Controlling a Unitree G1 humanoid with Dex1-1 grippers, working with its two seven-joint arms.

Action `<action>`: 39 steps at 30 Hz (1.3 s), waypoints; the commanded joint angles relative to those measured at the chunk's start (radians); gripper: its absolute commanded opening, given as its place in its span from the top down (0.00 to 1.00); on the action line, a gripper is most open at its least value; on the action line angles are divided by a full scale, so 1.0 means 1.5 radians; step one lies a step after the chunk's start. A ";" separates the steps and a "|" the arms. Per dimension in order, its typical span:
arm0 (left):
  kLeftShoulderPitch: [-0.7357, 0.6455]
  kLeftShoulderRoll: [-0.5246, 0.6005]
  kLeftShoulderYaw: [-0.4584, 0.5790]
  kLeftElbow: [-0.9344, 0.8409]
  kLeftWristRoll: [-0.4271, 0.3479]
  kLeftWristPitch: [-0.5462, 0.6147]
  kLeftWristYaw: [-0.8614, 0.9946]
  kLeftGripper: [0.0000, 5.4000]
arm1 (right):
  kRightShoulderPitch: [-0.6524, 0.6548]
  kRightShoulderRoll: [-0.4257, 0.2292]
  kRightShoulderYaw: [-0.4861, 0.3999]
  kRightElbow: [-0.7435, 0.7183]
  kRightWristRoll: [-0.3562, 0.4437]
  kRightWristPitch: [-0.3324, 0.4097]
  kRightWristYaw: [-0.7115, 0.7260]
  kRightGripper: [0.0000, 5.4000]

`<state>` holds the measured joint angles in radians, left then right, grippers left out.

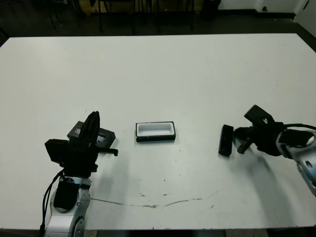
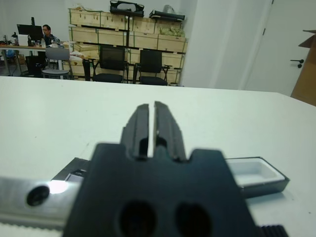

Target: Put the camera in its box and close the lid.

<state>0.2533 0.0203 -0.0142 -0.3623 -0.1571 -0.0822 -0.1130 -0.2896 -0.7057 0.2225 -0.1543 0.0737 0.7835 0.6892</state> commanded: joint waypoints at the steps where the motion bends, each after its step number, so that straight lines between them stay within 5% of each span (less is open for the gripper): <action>1: 0.011 0.000 -0.001 0.007 0.012 0.011 0.009 1.00 | -0.003 0.024 0.026 0.022 -0.008 0.017 -0.004 1.00; 13: 0.006 -0.001 -0.001 0.022 0.017 -0.009 0.007 1.00 | -0.021 0.054 0.017 0.042 0.002 -0.043 0.007 1.00; 24: 0.008 -0.004 -0.001 0.023 0.009 -0.006 0.004 1.00 | 0.006 0.068 -0.063 0.005 0.013 -0.006 -0.045 1.00; 33: 0.009 -0.004 0.000 0.021 0.009 0.000 0.004 1.00 | 0.090 0.157 -0.219 -0.148 0.028 -0.043 -0.215 1.00; 39: 0.008 -0.004 0.000 0.021 0.009 -0.002 0.002 1.00 | 0.169 0.210 -0.263 -0.327 0.096 0.014 -0.242 1.00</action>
<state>0.2544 0.0069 -0.0178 -0.3387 -0.1430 -0.0966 -0.1072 -0.0779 -0.4062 -0.1691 -0.5919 0.1989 0.7628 0.3413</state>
